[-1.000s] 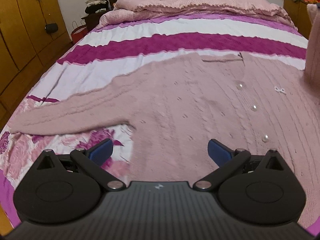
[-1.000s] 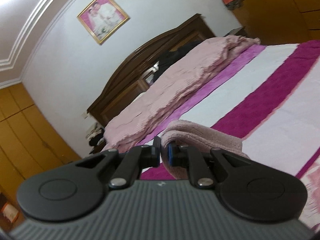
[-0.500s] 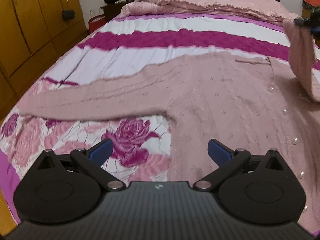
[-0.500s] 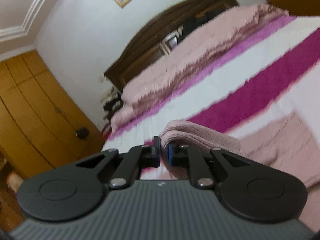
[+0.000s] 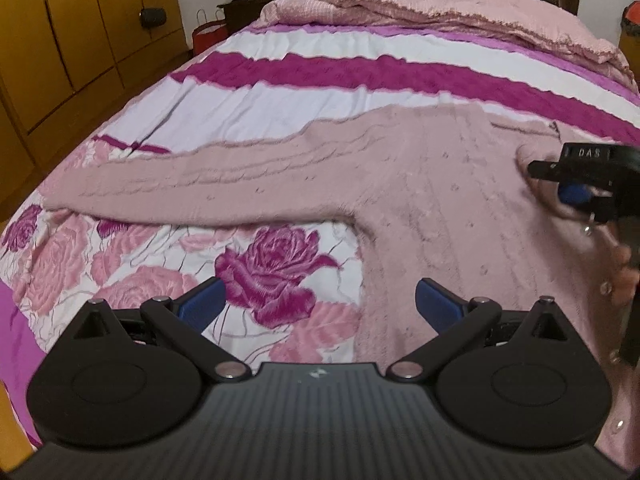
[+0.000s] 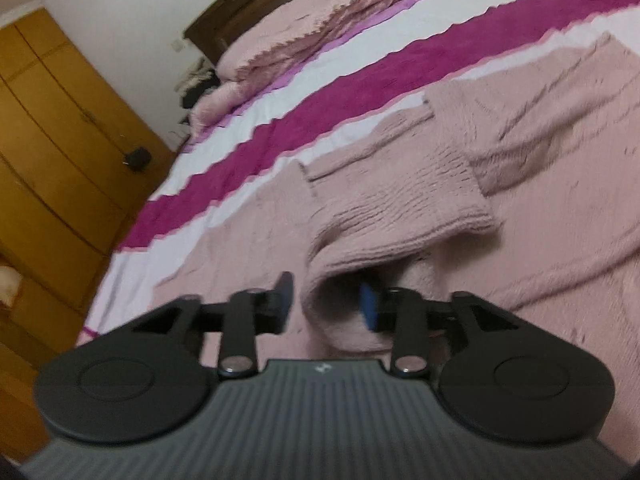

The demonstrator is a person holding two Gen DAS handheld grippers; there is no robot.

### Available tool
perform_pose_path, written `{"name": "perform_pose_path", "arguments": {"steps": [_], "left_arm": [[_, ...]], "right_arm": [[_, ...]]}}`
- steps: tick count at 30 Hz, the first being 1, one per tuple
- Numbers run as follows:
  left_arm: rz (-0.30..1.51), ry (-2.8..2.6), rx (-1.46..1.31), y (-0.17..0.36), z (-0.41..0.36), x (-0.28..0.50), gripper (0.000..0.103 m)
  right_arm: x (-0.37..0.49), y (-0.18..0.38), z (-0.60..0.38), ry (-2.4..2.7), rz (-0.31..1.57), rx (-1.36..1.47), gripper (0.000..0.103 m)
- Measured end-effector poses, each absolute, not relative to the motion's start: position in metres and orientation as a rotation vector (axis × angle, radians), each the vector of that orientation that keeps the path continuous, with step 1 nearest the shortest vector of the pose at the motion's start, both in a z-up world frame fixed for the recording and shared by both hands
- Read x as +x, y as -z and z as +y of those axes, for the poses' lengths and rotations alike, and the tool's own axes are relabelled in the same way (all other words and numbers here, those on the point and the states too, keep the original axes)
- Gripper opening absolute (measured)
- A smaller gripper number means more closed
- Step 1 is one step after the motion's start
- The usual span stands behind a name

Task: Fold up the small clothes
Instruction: 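Carry the sleeve cuff across the cardigan body with the right gripper and release, then move the left gripper to the cuff of the other cardigan sleeve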

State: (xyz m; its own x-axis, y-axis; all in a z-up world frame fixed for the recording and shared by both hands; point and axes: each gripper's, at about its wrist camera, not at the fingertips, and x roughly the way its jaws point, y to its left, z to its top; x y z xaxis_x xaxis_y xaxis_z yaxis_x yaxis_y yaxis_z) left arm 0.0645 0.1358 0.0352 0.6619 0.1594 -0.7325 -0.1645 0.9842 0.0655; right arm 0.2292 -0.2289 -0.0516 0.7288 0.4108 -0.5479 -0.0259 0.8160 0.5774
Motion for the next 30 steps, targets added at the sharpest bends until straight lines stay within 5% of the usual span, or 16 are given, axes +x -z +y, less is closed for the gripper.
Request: {"name": "perform_pose_path", "arguments": {"steps": [3,5,20,30], "left_arm": [[0.812,-0.157,-0.018,-0.045,0.126,0.067,0.103],[0.804,-0.126,-0.019,-0.052,0.117,0.068,0.103],[0.688,0.099,0.202,-0.107,0.006,0.102,0.101],[0.615,0.281,0.351,-0.065,-0.075,0.146,0.063]], "right_arm": [[0.216,0.046,-0.237,-0.324,0.736,0.641,0.081],[0.209,0.040,-0.244,-0.363,0.738,0.660,0.085],[0.148,0.006,-0.363,-0.184,0.678,0.646,0.087],[0.144,0.027,-0.400,0.005,0.567,0.629,0.087]]}}
